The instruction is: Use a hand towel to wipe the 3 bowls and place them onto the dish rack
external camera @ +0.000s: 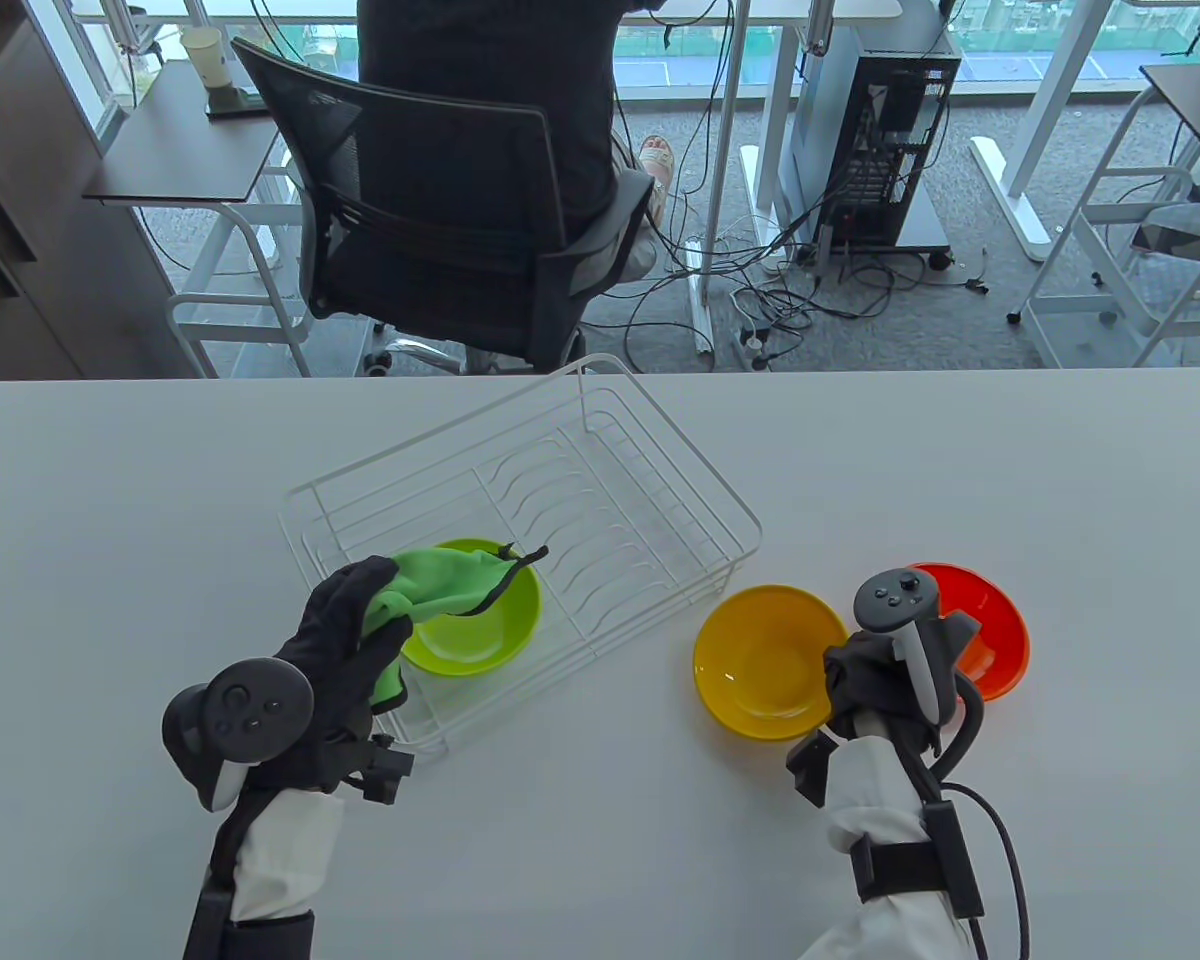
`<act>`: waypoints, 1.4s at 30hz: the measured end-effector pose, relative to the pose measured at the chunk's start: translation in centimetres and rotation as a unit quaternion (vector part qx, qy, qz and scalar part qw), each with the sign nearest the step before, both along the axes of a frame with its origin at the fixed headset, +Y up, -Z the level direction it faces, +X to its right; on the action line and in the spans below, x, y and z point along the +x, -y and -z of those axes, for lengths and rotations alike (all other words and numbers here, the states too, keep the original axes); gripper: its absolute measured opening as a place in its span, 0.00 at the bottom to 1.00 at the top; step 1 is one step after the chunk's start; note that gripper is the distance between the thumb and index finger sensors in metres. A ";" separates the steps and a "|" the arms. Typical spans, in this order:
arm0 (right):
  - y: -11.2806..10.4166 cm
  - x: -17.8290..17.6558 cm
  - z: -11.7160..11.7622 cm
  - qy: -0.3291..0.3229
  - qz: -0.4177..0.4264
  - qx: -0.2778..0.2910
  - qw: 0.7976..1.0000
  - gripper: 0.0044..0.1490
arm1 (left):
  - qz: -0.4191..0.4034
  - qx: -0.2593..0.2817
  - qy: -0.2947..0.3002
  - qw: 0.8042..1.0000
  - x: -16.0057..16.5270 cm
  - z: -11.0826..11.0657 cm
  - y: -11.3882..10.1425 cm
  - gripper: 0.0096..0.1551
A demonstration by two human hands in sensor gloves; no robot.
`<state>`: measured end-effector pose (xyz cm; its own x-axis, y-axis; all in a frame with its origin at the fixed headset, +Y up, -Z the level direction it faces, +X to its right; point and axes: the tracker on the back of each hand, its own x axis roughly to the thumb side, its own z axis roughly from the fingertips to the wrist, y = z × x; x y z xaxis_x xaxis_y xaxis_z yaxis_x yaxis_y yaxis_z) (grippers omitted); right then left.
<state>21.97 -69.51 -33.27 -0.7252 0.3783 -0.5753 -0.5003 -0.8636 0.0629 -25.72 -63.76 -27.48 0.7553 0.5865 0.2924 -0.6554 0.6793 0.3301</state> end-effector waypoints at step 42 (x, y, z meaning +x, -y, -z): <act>-10.9 -18.0 -6.1 -0.244 -0.037 0.309 0.919 0.30 | 0.158 -0.045 0.092 0.982 11.4 0.8 -2.6 0.34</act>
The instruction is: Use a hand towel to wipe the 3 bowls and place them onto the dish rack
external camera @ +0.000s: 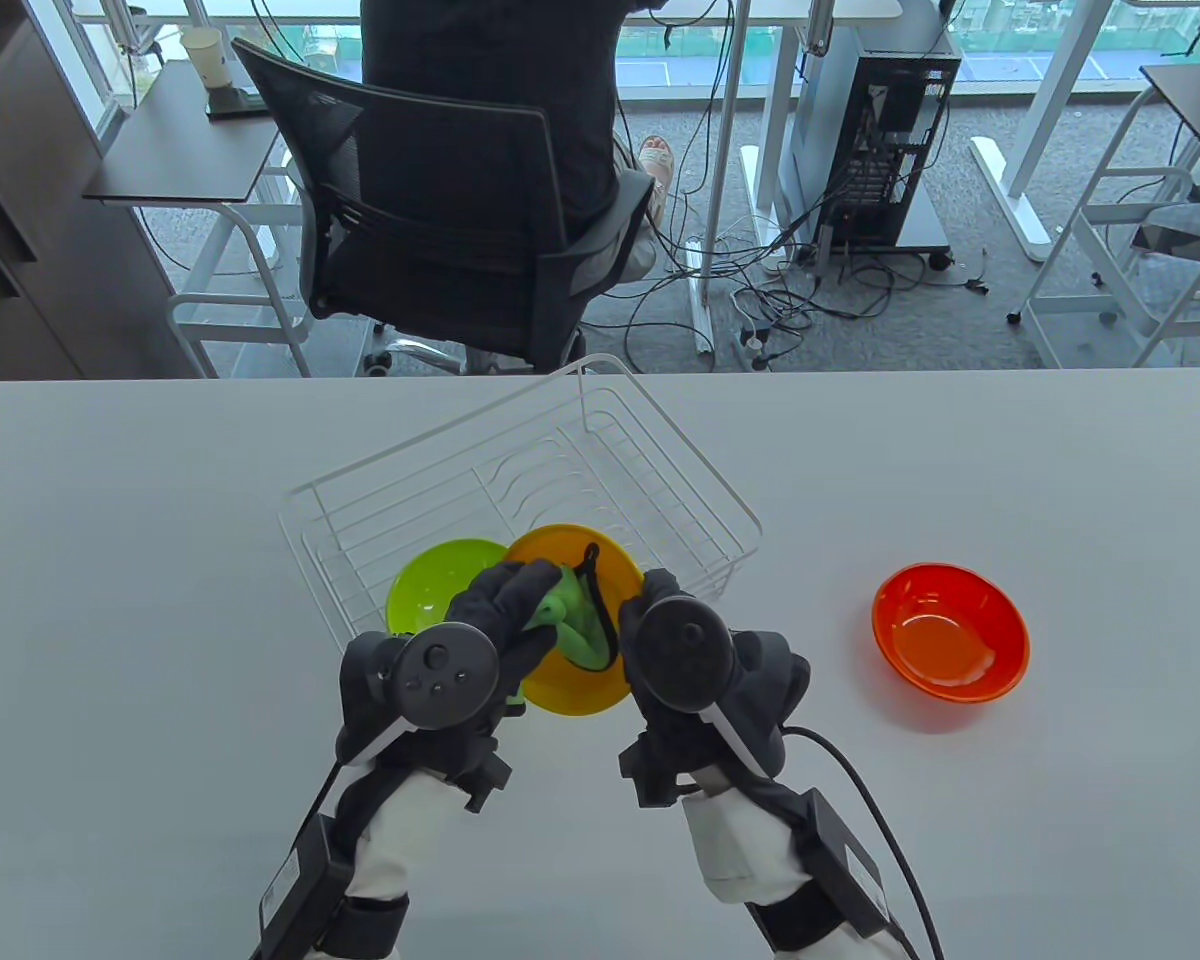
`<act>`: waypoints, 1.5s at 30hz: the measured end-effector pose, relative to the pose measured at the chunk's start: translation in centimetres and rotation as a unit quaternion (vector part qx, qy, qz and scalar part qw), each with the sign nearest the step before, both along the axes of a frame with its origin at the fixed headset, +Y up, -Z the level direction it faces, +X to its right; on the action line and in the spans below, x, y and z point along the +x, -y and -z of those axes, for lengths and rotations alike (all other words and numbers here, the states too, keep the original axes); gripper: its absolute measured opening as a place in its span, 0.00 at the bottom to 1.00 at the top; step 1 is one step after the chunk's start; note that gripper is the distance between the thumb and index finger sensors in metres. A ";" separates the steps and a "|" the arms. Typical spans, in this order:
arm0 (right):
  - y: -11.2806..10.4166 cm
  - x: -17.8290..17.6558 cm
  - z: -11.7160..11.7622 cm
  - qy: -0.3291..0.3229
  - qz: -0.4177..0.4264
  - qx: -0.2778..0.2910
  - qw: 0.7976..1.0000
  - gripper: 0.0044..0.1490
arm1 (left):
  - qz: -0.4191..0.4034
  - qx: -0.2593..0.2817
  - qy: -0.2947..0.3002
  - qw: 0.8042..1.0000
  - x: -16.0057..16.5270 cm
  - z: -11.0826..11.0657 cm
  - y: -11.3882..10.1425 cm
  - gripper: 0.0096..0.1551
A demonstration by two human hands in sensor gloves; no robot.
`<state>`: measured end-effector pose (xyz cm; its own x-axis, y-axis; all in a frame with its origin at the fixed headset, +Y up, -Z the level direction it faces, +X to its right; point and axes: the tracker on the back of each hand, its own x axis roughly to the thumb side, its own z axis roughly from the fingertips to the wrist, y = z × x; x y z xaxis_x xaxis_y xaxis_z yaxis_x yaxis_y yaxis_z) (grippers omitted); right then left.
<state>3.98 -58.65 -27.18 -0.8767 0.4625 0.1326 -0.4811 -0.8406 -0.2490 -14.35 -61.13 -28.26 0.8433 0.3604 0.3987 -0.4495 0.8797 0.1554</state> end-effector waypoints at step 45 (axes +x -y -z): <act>1.9 -1.9 -1.1 -0.066 0.119 0.008 0.991 0.33 | -0.011 0.065 -0.008 0.998 -0.6 -1.1 0.4 0.40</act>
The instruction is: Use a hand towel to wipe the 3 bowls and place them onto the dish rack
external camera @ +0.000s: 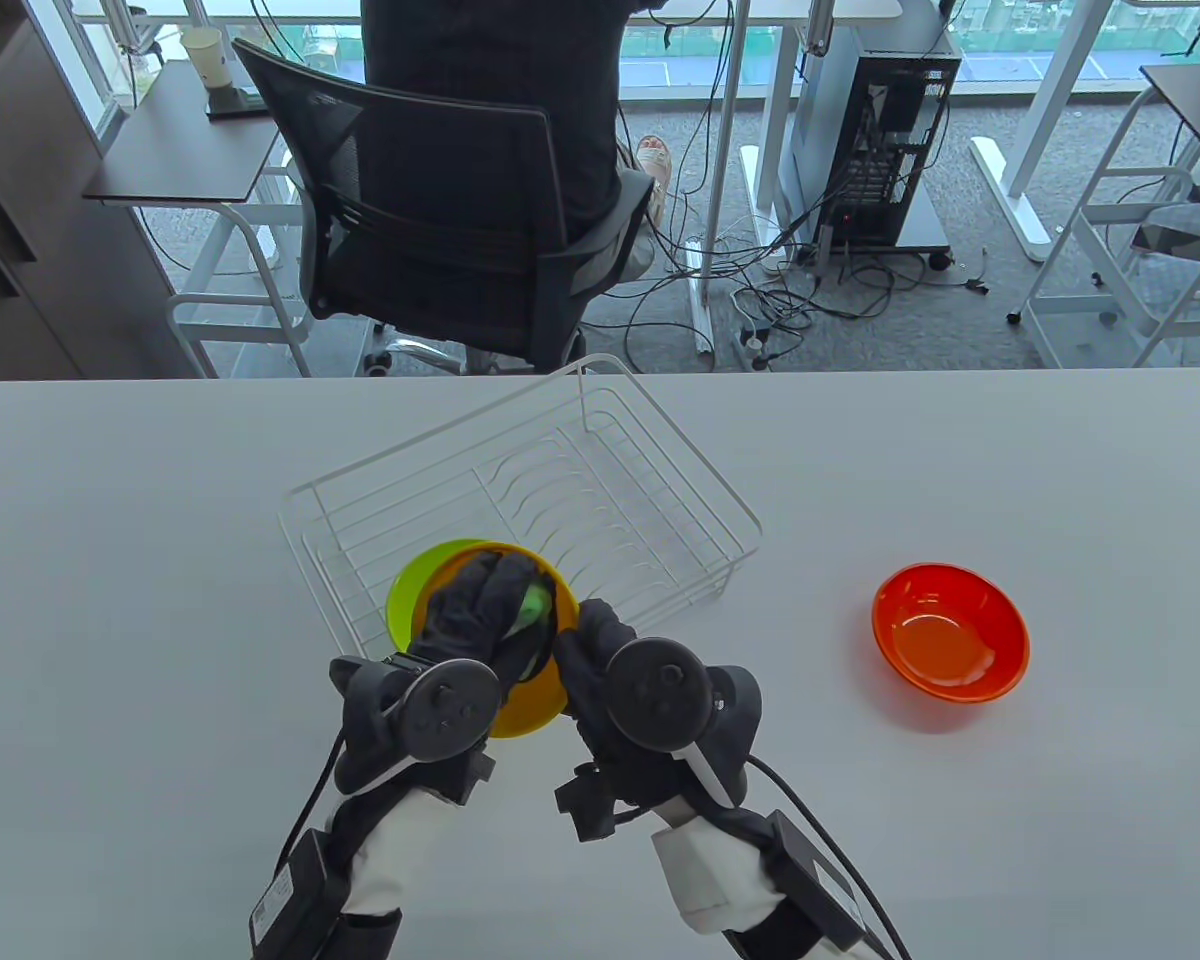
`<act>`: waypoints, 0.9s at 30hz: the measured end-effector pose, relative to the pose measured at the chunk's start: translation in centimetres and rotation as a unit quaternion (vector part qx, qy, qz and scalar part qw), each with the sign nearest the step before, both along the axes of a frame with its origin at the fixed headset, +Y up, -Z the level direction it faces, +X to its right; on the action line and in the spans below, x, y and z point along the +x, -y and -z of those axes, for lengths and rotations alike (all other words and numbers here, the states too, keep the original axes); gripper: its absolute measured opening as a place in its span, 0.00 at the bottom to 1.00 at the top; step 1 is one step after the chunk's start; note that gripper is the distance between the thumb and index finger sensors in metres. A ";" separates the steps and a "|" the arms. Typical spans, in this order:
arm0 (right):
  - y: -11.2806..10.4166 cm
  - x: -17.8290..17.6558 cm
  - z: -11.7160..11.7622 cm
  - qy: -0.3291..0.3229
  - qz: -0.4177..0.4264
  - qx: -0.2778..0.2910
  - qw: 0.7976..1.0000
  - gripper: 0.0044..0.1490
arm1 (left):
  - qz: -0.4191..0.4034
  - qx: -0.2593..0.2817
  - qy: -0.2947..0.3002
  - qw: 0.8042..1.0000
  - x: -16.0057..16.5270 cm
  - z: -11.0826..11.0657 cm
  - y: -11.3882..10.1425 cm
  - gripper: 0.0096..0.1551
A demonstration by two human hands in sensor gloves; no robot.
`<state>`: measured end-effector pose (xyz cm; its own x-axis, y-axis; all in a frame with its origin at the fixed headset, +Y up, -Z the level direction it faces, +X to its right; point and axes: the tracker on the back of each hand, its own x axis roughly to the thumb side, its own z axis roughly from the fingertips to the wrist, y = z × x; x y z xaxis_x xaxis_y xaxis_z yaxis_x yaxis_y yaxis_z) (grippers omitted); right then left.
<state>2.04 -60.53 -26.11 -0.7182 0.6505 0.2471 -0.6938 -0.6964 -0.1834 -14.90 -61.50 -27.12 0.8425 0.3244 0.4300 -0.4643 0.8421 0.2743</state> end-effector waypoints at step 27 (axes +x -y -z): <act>-1.2 2.8 0.6 0.074 -0.038 0.078 0.993 0.31 | 0.252 -0.003 0.035 0.967 3.2 -1.6 1.2 0.46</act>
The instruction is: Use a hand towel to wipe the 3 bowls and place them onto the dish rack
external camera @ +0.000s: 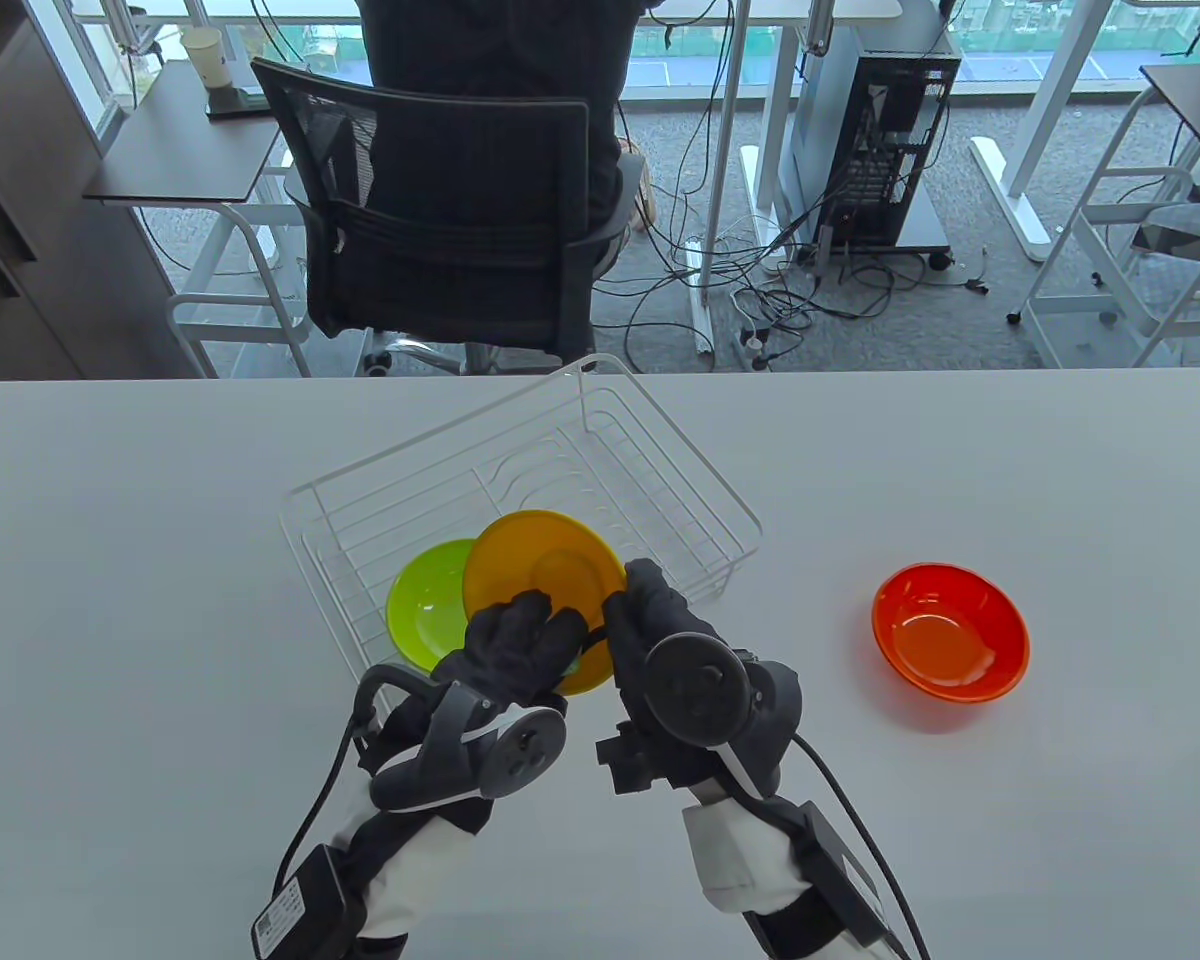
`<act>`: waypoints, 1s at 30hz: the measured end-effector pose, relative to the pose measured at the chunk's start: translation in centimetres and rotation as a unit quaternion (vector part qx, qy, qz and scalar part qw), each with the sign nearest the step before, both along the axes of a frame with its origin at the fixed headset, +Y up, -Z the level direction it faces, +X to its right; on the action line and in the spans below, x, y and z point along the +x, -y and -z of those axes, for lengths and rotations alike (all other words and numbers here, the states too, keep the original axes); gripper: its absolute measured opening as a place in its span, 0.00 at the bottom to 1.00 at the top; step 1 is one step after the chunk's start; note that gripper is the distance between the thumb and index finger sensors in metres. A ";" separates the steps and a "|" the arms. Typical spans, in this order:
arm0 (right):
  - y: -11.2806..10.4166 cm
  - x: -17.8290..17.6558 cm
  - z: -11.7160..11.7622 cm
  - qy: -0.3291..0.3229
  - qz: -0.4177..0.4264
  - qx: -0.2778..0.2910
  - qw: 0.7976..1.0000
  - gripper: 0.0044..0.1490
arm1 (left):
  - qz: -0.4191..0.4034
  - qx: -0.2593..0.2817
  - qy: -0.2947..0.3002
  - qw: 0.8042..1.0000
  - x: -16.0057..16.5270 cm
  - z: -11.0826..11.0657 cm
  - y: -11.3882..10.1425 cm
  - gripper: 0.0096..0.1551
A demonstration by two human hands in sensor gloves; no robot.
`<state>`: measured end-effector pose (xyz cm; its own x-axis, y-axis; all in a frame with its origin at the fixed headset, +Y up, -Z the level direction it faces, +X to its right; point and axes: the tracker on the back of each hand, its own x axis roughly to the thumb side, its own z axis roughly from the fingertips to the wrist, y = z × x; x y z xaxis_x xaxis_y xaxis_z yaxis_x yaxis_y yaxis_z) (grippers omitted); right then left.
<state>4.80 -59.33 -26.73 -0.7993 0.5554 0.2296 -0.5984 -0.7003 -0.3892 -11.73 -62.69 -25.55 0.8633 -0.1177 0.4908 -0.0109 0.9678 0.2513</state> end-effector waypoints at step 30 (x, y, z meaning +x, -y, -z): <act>1.0 -6.1 6.6 0.062 -0.155 -0.106 0.980 0.32 | -0.401 0.036 -0.209 0.891 -19.0 0.7 0.3 0.39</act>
